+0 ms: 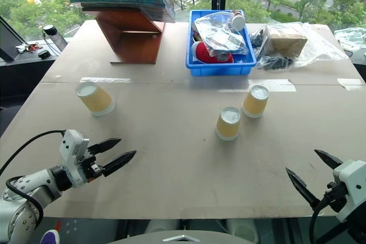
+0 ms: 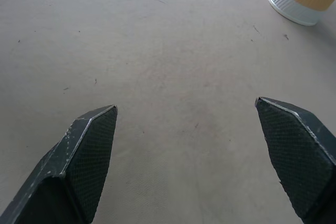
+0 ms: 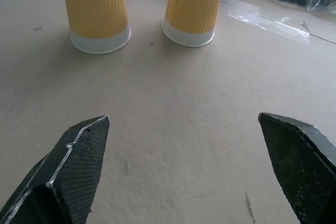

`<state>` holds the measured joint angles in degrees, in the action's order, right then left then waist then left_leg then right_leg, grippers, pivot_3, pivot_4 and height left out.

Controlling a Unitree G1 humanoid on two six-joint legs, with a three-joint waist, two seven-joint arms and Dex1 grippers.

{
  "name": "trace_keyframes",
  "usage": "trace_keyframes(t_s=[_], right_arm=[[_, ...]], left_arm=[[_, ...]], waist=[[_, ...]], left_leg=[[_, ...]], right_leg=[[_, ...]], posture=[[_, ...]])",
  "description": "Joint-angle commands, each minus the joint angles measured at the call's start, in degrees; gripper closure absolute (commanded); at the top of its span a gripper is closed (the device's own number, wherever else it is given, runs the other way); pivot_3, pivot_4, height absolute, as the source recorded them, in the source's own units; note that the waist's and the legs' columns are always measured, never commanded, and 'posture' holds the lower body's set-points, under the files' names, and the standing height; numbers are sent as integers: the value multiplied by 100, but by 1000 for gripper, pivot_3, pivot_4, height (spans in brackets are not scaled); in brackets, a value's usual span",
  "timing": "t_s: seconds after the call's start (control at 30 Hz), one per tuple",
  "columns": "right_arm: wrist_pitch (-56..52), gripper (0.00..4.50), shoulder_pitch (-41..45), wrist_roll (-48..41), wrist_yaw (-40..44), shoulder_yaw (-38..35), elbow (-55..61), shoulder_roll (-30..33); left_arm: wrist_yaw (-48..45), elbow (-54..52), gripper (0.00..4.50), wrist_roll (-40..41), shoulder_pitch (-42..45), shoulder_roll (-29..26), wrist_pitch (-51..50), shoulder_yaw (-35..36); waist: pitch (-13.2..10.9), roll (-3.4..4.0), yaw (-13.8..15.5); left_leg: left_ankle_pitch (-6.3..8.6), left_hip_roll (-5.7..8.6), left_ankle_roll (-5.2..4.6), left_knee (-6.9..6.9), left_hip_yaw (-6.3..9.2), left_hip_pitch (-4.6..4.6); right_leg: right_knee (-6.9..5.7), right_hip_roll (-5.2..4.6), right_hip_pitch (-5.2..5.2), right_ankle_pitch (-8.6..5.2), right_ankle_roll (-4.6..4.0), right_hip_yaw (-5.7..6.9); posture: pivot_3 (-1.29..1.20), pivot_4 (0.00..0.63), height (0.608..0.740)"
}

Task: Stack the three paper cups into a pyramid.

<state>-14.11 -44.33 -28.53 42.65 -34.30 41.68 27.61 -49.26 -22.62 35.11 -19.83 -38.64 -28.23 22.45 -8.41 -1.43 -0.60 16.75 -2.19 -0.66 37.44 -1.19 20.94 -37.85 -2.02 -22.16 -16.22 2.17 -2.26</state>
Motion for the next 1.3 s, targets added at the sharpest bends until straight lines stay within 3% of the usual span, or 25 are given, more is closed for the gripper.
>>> trace_keyframes(t_s=[0.03, 0.17, 0.33, 0.47, 0.6, 0.77, 1.3], right_arm=[[65, 3, 14, -21, -85, 51, 179, -42], [-26, 3, 191, -99, -225, 226, 411, -22], [586, 3, 398, -333, 11, 423, 808, -194], [106, 3, 774, -868, 140, 957, 1360, 404], [344, 3, 1250, -672, 227, 1441, 1432, 579], [381, 3, 1363, -719, 199, 1672, 1376, 546], [1062, 3, 674, -295, 295, 1819, 1127, 232]], left_arm=[[124, -187, 164, 127, 159, 27, -68, -2], [501, -280, 164, 119, 502, 163, -261, -174], [1160, -178, 164, -217, 776, 531, 83, -57], [2156, 155, 164, -706, 1189, 965, 416, 161], [2801, 333, 164, -1056, 1343, 1168, 449, 244], [3137, 586, 164, -1421, 1497, 1165, 729, 302], [3327, 2586, 164, -2174, 3536, 859, 1209, -212]], waist=[[0, 0, 0], [0, 0, 4], [-2, 3, -15], [-6, -7, -15], [-1, -23, -4], [-4, -29, 23], [-3, -31, 46]], left_leg=[[0, 0, 0, 0, 0, 0], [0, 1, 0, 2, 2, 1], [0, 2, 0, 1, 2, 3], [0, 4, 0, 3, -3, -3], [0, 5, 0, 6, 8, -5], [0, 6, 0, 7, 16, 1], [-1, 8, 1, 9, 28, -1]], right_leg=[[0, 0, 0, 0, 0, 0], [-2, 3, 1, 1, 1, 2], [0, 7, 0, 12, 21, 1], [-4, 6, 3, 14, 23, -4], [-5, 10, 9, 15, 22, 6], [-5, 8, 8, 16, 23, 16], [-9, 5, 14, 17, 23, 59]], posture=[[0, 150, 740], [0, 150, 740], [0, 150, 740], [0, 150, 740], [0, 150, 740], [0, 150, 740], [0, 150, 740]])
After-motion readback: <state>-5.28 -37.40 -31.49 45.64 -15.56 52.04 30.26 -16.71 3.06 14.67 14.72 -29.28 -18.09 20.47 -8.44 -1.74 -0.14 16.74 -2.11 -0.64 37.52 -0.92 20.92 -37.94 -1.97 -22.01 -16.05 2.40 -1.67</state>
